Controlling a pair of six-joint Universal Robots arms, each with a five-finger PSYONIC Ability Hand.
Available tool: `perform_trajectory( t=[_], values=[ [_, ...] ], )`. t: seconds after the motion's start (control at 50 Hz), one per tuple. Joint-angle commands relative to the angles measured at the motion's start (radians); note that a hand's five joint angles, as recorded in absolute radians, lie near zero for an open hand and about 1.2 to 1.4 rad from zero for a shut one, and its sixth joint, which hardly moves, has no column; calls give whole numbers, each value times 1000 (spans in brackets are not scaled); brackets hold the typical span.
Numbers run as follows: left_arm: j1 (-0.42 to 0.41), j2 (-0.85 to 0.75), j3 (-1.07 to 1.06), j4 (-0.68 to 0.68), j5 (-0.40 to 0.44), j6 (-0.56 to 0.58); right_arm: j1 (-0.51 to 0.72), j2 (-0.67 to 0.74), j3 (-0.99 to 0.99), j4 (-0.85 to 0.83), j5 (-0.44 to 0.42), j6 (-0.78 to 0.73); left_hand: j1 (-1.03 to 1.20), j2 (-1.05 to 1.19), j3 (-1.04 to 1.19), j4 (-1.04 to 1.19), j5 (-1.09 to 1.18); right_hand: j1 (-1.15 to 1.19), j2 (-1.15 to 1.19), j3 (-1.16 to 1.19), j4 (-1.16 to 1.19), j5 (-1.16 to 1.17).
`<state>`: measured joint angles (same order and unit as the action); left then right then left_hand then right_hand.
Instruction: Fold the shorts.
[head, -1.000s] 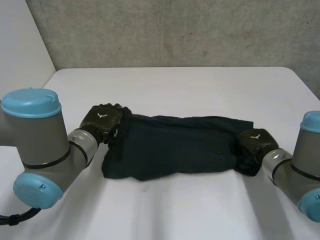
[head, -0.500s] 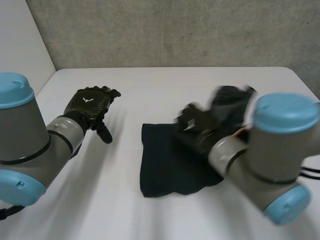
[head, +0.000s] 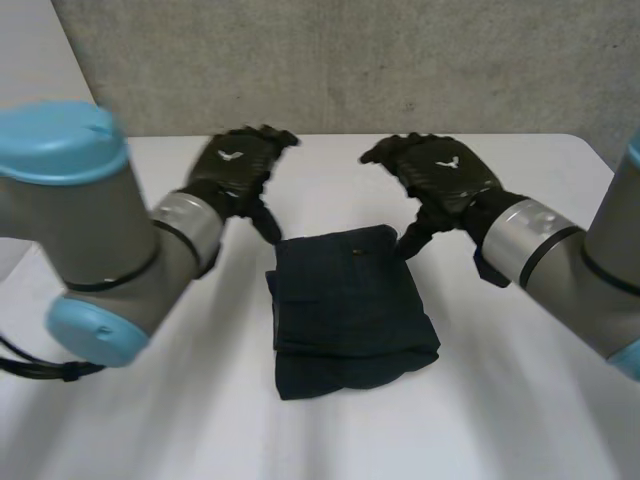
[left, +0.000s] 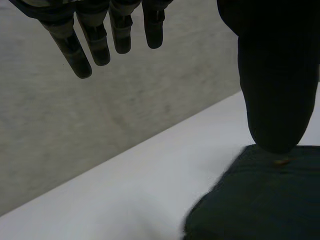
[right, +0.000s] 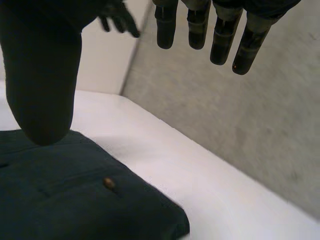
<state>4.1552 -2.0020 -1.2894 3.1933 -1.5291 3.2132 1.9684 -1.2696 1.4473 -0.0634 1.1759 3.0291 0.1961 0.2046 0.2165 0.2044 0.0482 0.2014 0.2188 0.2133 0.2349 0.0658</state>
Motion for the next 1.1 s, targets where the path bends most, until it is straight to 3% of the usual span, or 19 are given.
perform_trajectory(
  t=[0.02,0.14,0.22,0.32,0.48,0.56,0.68,0.8,1.1],
  values=[
    [-96,-204,107,-59,-38,-6,-2,197,-120,180,42,-70,58,50,38,50,32,-27,-44,-39,-60,-66],
    [-104,-319,153,-202,-190,8,0,363,-192,234,106,-110,58,50,38,50,32,-27,-44,-39,-60,-66],
    [-105,-353,154,-266,-218,11,1,414,-208,237,160,-139,58,50,38,50,32,-27,-44,-39,-60,-66],
    [-105,-339,139,-286,-213,13,6,400,-206,237,214,-219,67,59,47,59,41,-27,-44,-39,-60,-66],
    [-93,-118,156,-325,-134,53,33,195,-197,194,220,-213,50,41,29,41,23,-27,-44,-39,-60,-66],
    [-46,41,180,-319,-74,56,24,60,-211,122,261,-144,35,26,15,27,8,-27,-44,-39,-60,-66],
    [121,215,210,-335,-28,39,0,-115,-263,134,386,-42,29,21,9,21,3,-27,-44,-39,-60,-66],
    [189,242,211,-394,-26,-53,-63,-129,-283,235,399,-44,17,9,-3,9,-9,-27,-44,-39,-60,-66],
    [189,246,197,-409,-28,-75,-59,-128,-231,214,401,-49,-9,-18,-29,-17,-36,-27,-44,-39,-60,-66]
  ],
)
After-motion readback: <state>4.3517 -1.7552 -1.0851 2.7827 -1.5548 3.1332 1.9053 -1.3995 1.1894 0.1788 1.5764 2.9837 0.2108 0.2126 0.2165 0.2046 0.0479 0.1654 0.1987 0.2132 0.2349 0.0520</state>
